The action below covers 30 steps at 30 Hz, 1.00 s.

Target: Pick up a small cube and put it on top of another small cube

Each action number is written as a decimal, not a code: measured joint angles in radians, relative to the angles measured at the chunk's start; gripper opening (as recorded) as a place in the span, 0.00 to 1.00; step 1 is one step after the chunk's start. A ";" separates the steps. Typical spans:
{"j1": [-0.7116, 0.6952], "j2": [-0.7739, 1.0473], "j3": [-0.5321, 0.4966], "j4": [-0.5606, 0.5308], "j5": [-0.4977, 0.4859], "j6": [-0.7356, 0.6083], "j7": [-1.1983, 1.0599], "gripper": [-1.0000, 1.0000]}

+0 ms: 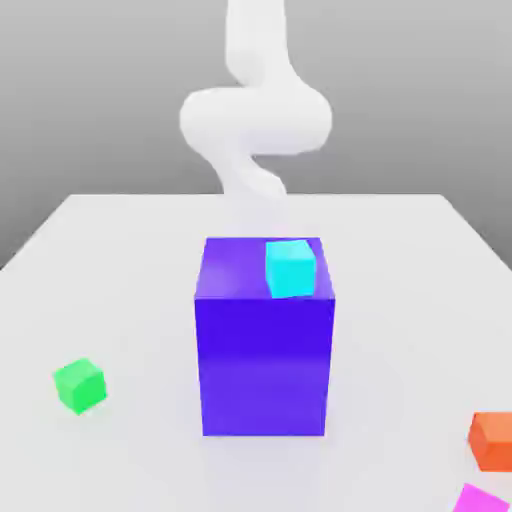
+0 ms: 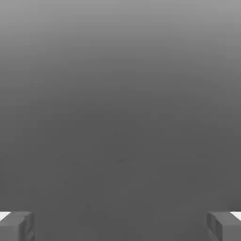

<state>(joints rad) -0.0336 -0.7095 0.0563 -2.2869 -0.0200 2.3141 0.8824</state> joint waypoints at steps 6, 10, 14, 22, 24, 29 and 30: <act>-0.074 0.220 0.138 0.032 -0.069 0.034 0.217 0.50; -0.106 0.364 0.219 0.053 -0.133 0.056 0.371 0.50; -0.120 0.511 0.281 0.075 -0.207 0.076 0.533 0.50; -0.069 0.803 0.326 0.117 -0.336 0.117 0.842 0.50; -0.047 0.871 0.323 0.127 -0.353 0.131 0.908 0.50; 0.012 1.031 0.317 0.148 -0.357 0.174 1.050 0.50; 0.023 1.061 0.316 0.152 -0.352 0.185 1.075 0.50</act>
<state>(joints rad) -0.0103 0.3518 0.3728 -2.1350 -0.3721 2.4987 1.9574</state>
